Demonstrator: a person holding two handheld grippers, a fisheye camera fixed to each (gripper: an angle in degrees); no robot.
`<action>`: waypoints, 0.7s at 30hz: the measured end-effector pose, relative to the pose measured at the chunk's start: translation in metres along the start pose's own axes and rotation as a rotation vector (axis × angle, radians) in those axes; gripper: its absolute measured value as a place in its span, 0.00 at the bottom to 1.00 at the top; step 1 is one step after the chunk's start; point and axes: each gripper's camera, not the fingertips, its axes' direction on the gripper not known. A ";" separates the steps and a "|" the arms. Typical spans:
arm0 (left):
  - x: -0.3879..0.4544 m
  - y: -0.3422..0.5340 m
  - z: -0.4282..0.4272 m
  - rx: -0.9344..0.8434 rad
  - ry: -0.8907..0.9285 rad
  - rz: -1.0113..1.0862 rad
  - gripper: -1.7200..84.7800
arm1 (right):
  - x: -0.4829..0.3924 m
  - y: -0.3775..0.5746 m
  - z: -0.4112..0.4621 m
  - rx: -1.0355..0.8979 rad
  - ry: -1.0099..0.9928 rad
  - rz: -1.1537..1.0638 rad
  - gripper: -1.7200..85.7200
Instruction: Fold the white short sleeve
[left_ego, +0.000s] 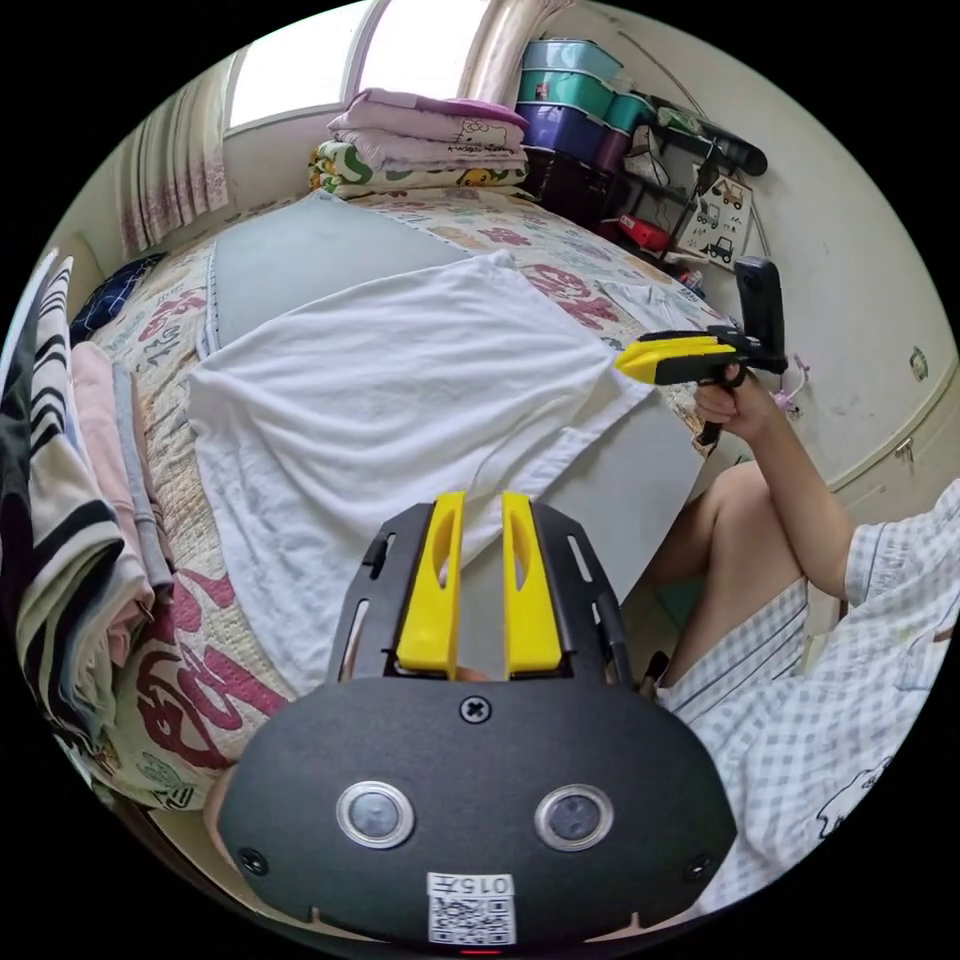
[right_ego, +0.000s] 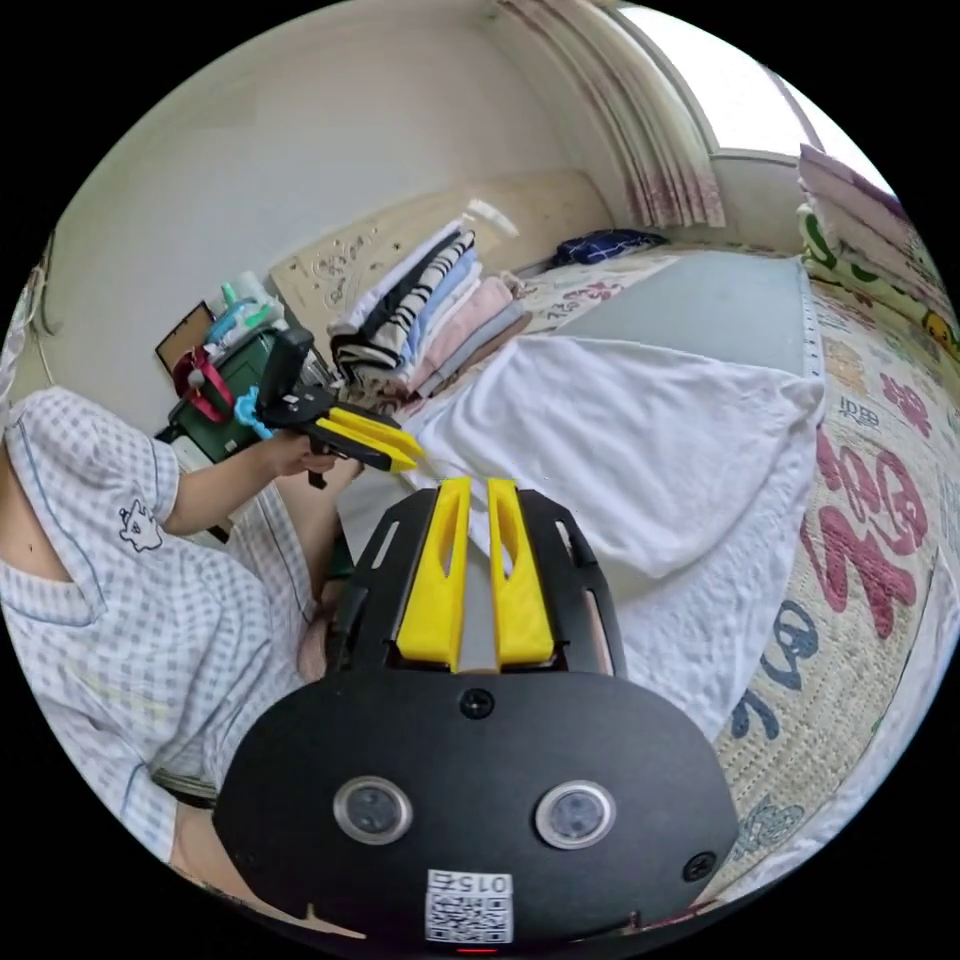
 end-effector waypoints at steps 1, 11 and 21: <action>0.000 0.005 0.005 0.016 -0.006 -0.007 0.10 | -0.004 0.004 0.018 -0.056 0.044 -0.018 0.08; -0.015 0.040 0.051 0.012 -0.043 -0.059 0.10 | -0.014 0.033 0.125 -0.248 0.219 -0.082 0.10; -0.030 0.071 0.072 0.021 -0.016 -0.111 0.05 | -0.013 0.064 0.195 -0.298 0.242 -0.149 0.02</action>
